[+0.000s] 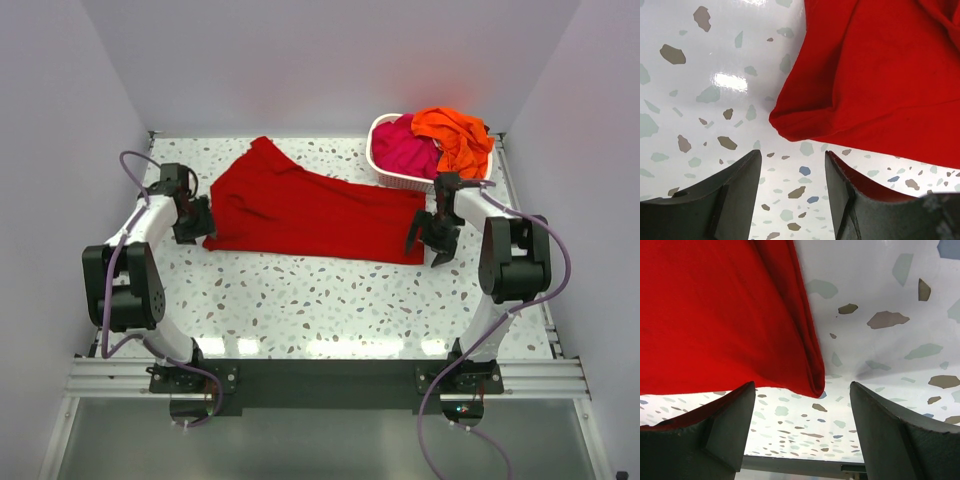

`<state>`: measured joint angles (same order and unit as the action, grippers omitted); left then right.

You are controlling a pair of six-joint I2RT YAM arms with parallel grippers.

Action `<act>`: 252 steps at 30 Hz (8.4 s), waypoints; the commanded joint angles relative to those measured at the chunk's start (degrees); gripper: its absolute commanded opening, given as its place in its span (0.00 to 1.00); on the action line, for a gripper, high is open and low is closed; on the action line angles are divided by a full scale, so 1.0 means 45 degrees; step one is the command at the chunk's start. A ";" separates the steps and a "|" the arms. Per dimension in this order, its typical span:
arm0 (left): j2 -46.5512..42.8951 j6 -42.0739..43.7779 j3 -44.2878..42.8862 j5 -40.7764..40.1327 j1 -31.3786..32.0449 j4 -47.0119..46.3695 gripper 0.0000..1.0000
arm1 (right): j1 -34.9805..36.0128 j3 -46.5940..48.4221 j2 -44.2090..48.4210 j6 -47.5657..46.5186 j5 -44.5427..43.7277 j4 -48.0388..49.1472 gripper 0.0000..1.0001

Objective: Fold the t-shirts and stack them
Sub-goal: Fold the tshirt

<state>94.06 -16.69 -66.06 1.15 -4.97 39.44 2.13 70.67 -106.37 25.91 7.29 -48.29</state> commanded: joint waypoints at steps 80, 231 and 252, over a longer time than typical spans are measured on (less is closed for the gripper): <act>-0.2798 0.1796 0.0951 -0.4629 0.1281 0.1057 0.40 | -0.0024 0.1307 0.0609 -0.1344 -0.1581 -0.1534 0.00; -0.0786 0.1188 0.2298 0.1367 0.0500 -0.1909 0.08 | -0.0122 -0.0041 0.1020 -0.1657 -0.1307 -0.1202 0.00; 0.0894 0.2536 0.0423 -0.1036 0.0500 -0.1343 0.00 | -0.0141 -0.0198 0.1040 -0.1754 -0.1990 -0.1475 0.00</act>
<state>97.21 -7.60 -62.06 0.82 -2.55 33.78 1.85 70.04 -103.77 18.79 0.93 -53.65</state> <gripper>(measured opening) 0.019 0.015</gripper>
